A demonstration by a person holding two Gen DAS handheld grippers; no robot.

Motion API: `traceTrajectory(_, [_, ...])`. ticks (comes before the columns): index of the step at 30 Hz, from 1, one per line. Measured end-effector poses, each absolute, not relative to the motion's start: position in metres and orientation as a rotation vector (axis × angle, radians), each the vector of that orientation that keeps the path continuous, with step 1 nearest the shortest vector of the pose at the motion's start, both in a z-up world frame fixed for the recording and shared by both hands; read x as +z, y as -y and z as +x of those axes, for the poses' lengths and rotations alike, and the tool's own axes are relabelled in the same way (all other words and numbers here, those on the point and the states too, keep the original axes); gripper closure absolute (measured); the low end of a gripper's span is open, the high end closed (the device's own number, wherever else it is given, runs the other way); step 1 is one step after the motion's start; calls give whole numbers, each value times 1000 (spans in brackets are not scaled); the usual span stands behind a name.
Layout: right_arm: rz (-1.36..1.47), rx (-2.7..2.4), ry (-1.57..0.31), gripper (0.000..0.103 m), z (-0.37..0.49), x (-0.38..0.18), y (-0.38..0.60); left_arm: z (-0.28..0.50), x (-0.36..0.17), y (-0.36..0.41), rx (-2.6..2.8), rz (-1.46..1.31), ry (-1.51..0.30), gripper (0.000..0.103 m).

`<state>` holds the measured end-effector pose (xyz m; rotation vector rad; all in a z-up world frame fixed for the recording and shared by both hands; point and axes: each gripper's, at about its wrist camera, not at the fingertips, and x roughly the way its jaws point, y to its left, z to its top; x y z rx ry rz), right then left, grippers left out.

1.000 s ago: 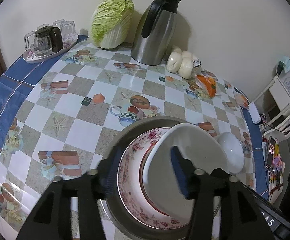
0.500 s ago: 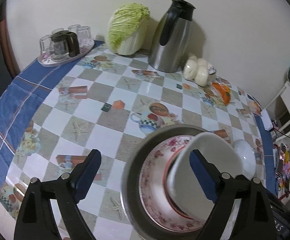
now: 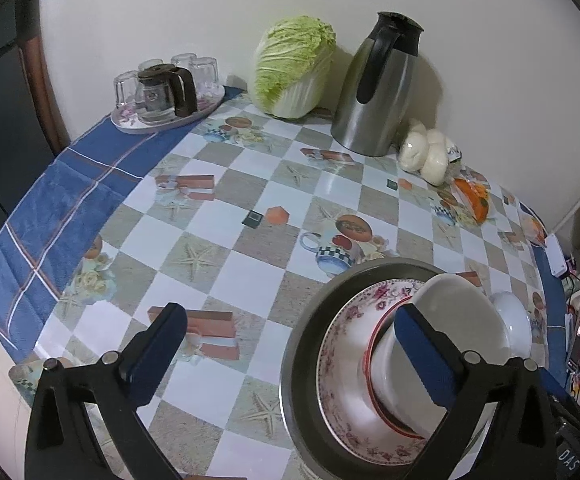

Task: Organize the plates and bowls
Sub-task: 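Move the left gripper toward the white round bowl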

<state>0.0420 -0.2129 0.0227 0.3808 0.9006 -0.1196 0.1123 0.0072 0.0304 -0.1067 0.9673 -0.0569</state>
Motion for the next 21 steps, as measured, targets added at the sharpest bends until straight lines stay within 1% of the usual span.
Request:
traceTrajectory(10, [336, -144, -838, 0, 25, 35, 211, 90, 38, -4, -56, -93, -928, 0])
traceTrajectory(21, [360, -185, -833, 0, -5, 29, 230, 55, 32, 20, -124, -45, -912, 0])
